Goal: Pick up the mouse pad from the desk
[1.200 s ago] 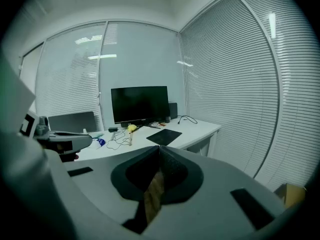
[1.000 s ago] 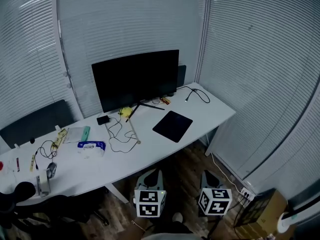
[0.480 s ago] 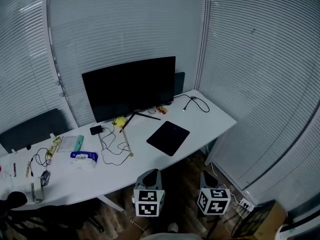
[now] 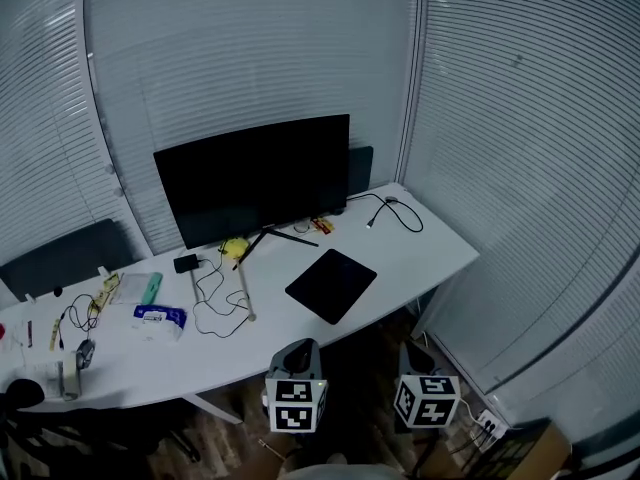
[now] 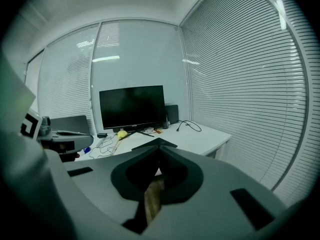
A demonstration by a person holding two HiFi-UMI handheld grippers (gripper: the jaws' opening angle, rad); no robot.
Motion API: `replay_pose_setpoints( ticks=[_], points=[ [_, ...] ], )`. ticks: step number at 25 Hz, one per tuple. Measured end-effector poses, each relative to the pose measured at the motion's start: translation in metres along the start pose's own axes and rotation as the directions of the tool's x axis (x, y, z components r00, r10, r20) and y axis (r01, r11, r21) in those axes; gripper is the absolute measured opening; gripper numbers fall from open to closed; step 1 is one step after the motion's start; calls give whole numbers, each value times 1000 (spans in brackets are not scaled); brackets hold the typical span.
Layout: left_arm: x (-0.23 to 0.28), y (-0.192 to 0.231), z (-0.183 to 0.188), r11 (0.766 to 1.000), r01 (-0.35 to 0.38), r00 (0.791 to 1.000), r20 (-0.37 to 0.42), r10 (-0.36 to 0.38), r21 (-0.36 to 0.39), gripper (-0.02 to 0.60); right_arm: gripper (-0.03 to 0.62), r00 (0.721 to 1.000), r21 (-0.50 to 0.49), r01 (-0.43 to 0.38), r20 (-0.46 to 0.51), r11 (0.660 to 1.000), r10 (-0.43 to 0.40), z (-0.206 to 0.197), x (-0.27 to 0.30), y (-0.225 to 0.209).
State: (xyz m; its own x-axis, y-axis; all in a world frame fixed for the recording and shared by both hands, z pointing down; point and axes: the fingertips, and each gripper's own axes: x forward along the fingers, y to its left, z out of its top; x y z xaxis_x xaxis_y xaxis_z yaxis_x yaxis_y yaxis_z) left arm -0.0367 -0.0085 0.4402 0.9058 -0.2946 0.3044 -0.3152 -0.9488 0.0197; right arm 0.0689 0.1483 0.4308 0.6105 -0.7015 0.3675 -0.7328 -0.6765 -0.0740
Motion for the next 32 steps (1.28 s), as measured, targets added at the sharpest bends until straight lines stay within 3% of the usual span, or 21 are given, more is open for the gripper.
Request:
replay_pose_setpoints(
  ticks=[12, 32],
  points=[
    [32, -20, 2, 999, -36, 999, -34, 36, 2, 17, 32, 999, 18, -46, -15, 999, 47, 6, 32, -35],
    [110, -3, 13, 996, -78, 997, -26, 77, -43, 17, 32, 996, 3, -76, -37, 997, 76, 21, 105, -63]
  ],
)
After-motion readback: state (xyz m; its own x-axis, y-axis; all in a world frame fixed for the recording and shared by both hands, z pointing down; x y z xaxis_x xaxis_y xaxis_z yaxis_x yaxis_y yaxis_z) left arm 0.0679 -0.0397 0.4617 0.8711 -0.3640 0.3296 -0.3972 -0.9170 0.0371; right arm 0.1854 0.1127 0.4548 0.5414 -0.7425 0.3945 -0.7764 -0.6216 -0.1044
